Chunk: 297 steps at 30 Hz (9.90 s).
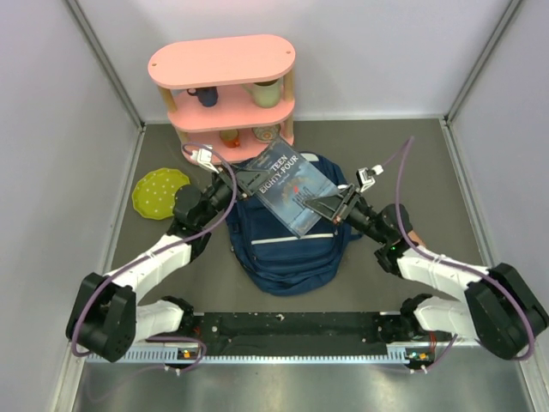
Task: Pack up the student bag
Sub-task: Pick up the book from the student bag, then place the book in the student bag.
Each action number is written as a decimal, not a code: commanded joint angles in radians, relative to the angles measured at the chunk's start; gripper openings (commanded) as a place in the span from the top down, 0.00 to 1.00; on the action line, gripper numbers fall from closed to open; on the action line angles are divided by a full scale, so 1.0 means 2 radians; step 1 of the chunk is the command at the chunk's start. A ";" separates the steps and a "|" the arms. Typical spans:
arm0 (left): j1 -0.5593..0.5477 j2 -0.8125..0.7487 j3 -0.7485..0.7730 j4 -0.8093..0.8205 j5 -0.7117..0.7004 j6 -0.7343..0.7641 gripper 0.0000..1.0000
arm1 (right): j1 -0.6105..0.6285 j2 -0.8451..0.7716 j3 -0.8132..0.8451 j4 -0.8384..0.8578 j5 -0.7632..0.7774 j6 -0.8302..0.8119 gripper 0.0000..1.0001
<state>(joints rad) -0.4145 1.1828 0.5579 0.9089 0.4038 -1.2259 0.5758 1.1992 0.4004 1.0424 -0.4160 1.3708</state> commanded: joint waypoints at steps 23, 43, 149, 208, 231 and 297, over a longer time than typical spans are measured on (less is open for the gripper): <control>-0.250 -0.001 0.178 -0.645 -0.171 0.517 0.02 | -0.022 -0.364 0.087 -0.653 0.419 -0.231 1.00; -0.343 0.119 0.251 -0.662 -0.327 0.629 0.09 | -0.036 -0.398 0.067 -0.670 0.417 -0.213 1.00; -0.385 0.287 0.396 -0.728 -0.421 0.549 0.94 | -0.053 -0.410 0.096 -0.747 0.435 -0.259 1.00; -0.157 0.055 0.385 -0.589 -0.155 0.367 1.00 | -0.055 -0.423 0.042 -0.671 0.021 -0.098 1.00; -0.157 0.040 0.350 -0.543 -0.116 0.339 1.00 | -0.054 -0.291 -0.024 -0.418 0.097 -0.009 1.00; -0.156 0.028 0.318 -0.545 -0.115 0.334 1.00 | 0.073 -0.020 -0.067 -0.226 0.172 -0.002 0.96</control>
<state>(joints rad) -0.7288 1.3060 1.1740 -0.3145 0.1638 -0.5259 0.7113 1.1973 0.2501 0.5514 -0.0990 1.3674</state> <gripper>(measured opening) 0.030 0.158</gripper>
